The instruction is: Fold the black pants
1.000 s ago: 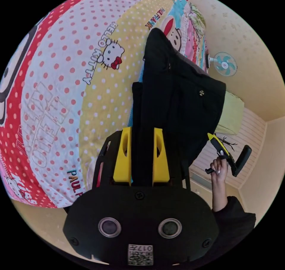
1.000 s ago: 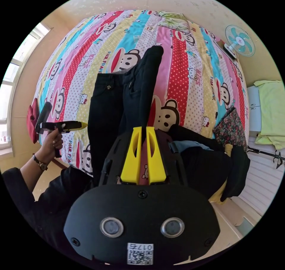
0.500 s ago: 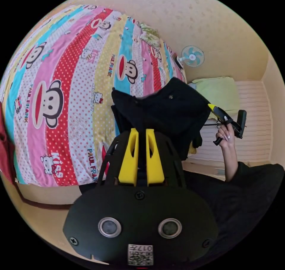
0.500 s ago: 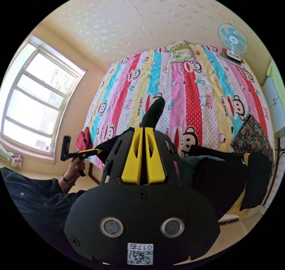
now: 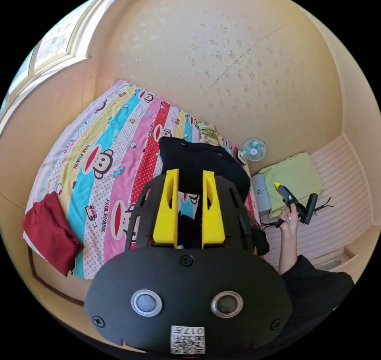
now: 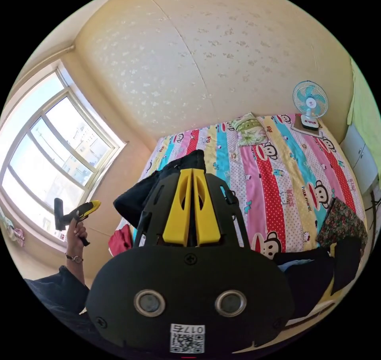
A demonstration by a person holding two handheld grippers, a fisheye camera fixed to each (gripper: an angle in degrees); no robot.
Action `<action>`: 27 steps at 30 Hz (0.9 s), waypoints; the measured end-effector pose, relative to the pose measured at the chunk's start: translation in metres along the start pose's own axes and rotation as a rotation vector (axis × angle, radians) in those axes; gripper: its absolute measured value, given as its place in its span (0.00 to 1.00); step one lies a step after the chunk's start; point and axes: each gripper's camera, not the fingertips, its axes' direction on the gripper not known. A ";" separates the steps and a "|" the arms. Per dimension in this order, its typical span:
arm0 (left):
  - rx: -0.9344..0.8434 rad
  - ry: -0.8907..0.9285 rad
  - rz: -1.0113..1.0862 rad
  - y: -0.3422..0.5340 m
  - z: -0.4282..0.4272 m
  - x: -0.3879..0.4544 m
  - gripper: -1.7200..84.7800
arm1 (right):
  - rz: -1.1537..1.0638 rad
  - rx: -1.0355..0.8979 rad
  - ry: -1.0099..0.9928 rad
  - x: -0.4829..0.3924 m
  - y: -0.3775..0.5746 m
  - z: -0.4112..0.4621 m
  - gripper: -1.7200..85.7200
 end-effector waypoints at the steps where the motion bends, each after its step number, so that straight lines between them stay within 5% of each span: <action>1: -0.009 0.008 0.008 0.012 -0.001 -0.009 0.13 | -0.016 -0.010 0.027 -0.004 0.010 0.003 0.02; 10: -0.615 -0.005 -0.135 0.140 0.080 -0.139 0.13 | -0.033 -0.506 0.187 0.008 0.184 0.090 0.03; 18: -0.674 0.134 -0.152 0.109 0.065 -0.177 0.14 | 0.063 -0.665 0.202 0.003 0.238 0.117 0.05; 27: -0.804 0.266 -0.314 0.137 0.198 -0.254 0.14 | 0.042 -0.825 0.208 -0.032 0.259 0.142 0.05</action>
